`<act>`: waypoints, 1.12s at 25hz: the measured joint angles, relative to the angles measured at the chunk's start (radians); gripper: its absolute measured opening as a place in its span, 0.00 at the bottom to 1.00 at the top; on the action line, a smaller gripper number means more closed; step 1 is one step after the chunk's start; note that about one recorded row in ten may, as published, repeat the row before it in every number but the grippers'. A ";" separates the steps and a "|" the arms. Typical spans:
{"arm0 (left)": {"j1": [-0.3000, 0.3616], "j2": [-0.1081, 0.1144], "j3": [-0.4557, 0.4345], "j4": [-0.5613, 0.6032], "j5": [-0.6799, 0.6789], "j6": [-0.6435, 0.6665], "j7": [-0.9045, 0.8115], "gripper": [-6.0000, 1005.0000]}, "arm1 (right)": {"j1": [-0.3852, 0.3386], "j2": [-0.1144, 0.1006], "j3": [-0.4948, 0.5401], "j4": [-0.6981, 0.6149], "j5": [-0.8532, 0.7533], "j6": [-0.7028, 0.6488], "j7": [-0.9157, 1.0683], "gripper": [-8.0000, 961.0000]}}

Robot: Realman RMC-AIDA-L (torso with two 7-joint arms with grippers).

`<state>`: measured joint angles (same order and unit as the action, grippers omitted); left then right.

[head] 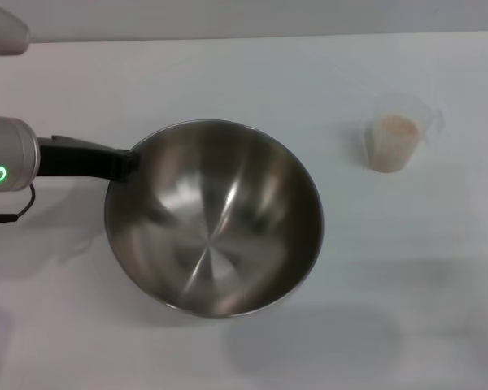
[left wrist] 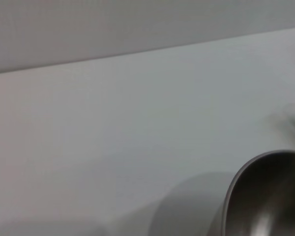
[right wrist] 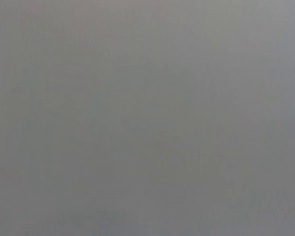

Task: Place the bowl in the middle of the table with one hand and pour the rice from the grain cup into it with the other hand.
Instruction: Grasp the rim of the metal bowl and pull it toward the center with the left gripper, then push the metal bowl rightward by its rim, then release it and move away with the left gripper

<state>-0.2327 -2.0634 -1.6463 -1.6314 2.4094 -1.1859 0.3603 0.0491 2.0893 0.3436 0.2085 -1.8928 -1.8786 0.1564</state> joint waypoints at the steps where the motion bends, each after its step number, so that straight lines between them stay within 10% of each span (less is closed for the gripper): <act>1: -0.002 0.000 -0.003 0.001 -0.005 -0.001 0.002 0.05 | 0.000 0.000 0.000 0.000 0.000 0.000 0.000 0.86; 28: -0.232 -0.002 -0.142 0.285 -0.177 0.124 0.087 0.07 | 0.002 0.000 -0.003 0.000 0.000 0.009 0.000 0.86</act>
<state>-0.4647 -2.0652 -1.7879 -1.3462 2.2328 -1.0624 0.4476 0.0506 2.0892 0.3403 0.2087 -1.8928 -1.8697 0.1562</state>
